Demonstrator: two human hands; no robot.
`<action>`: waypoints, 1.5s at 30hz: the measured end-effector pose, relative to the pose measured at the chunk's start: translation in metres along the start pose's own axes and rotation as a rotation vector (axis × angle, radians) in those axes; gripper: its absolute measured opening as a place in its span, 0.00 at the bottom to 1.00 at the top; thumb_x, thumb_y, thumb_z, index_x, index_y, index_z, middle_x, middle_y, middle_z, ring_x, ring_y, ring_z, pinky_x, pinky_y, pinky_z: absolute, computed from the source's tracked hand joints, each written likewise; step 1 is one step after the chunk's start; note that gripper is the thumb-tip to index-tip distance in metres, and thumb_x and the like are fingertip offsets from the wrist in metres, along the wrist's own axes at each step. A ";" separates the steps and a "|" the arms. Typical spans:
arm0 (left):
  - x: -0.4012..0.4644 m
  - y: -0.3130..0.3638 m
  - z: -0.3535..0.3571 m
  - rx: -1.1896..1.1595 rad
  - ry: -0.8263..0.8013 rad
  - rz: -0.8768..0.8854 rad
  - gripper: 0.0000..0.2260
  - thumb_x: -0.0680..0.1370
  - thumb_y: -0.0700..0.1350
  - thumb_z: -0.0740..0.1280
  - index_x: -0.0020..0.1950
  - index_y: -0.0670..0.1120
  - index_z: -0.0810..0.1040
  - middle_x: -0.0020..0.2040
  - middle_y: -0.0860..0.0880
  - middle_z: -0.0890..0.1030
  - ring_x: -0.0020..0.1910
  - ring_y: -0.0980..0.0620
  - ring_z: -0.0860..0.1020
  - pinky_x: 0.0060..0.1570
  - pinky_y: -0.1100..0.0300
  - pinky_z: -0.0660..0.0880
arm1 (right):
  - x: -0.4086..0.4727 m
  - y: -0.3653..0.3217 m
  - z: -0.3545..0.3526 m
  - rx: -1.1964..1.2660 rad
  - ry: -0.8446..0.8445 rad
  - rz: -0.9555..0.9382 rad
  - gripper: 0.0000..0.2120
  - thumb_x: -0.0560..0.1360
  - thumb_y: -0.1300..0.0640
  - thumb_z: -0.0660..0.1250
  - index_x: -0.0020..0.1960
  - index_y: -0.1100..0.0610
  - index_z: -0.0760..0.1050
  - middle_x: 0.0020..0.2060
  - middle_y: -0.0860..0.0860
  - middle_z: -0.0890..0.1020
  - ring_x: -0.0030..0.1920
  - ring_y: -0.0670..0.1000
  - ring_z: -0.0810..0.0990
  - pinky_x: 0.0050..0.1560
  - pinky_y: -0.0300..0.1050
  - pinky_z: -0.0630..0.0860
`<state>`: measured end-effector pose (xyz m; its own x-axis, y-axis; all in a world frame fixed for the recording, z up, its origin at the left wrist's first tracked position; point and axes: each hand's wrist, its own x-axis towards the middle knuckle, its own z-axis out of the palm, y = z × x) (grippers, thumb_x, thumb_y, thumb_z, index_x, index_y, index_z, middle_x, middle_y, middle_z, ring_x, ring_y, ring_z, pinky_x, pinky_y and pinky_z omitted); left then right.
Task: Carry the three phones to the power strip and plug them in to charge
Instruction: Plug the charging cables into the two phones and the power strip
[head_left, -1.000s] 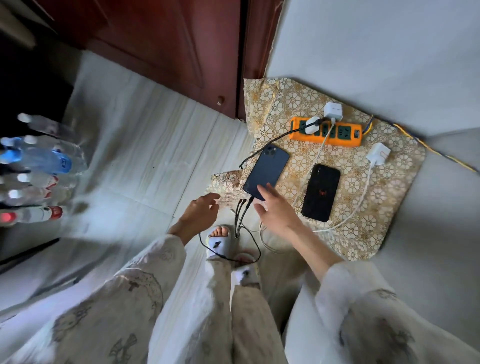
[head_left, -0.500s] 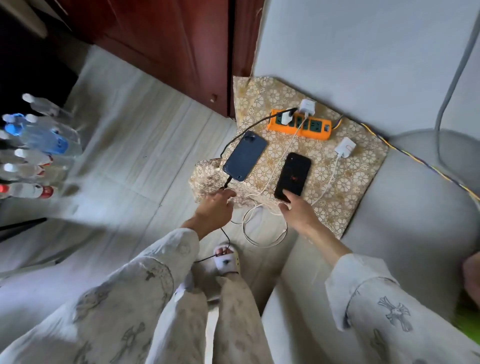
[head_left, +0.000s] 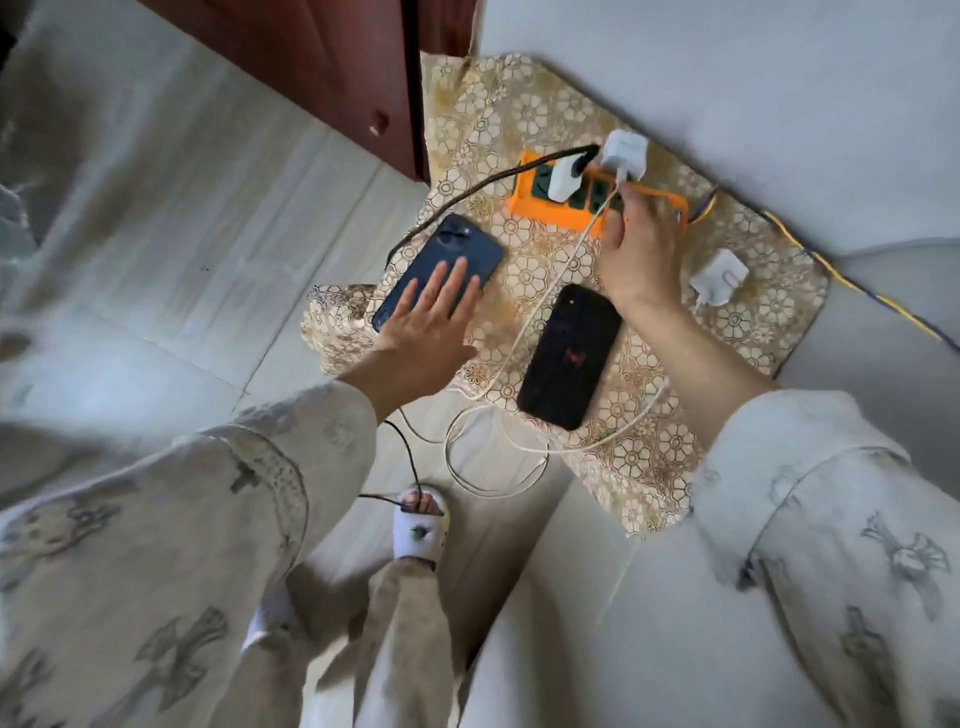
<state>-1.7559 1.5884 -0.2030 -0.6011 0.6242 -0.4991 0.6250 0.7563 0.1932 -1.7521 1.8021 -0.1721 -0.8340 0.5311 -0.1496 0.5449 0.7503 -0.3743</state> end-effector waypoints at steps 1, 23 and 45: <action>0.000 0.000 0.003 0.020 0.003 -0.009 0.33 0.79 0.56 0.53 0.74 0.43 0.37 0.76 0.43 0.36 0.75 0.45 0.37 0.73 0.48 0.40 | 0.012 -0.004 0.000 0.048 0.020 0.061 0.18 0.80 0.53 0.53 0.67 0.58 0.67 0.62 0.61 0.72 0.64 0.58 0.69 0.61 0.47 0.65; 0.000 0.007 0.002 0.071 -0.011 -0.088 0.35 0.80 0.54 0.54 0.72 0.46 0.30 0.73 0.49 0.29 0.74 0.49 0.34 0.69 0.54 0.35 | 0.046 0.006 -0.029 0.026 -0.127 -0.055 0.25 0.69 0.61 0.68 0.64 0.62 0.69 0.61 0.60 0.72 0.61 0.58 0.72 0.59 0.46 0.69; -0.001 0.005 0.003 0.040 -0.025 -0.088 0.34 0.80 0.52 0.53 0.71 0.47 0.28 0.70 0.50 0.26 0.74 0.49 0.33 0.71 0.53 0.36 | 0.076 -0.010 -0.061 -0.324 -0.494 -0.239 0.26 0.65 0.62 0.71 0.62 0.59 0.72 0.57 0.60 0.75 0.51 0.57 0.74 0.46 0.43 0.69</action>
<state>-1.7506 1.5910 -0.2040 -0.6421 0.5506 -0.5334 0.5901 0.7992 0.1145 -1.8157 1.8591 -0.1237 -0.8353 0.1484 -0.5294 0.2729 0.9478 -0.1651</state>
